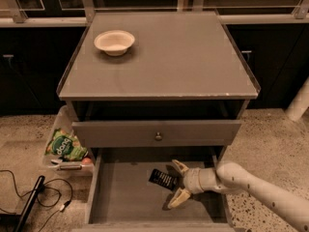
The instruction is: Pick rxbar chocolate from middle drawer and place on counter
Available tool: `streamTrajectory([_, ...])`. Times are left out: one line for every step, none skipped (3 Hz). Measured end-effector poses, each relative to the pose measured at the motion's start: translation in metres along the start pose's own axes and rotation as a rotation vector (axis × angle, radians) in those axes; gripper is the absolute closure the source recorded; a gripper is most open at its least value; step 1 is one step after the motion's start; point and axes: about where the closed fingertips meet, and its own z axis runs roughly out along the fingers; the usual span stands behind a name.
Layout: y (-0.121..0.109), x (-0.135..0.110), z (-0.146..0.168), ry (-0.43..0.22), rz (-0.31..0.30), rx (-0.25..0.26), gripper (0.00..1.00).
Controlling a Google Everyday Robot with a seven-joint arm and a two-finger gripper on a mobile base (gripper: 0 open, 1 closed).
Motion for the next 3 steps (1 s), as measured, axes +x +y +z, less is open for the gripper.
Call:
streamTrajectory([0.001, 0.004, 0.021, -0.009, 0.012, -0.037, 0.0])
streamTrajectory([0.003, 0.011, 0.033, -0.019, 0.039, -0.061, 0.0])
streamTrajectory([0.005, 0.015, 0.04, -0.028, 0.063, -0.072, 0.0])
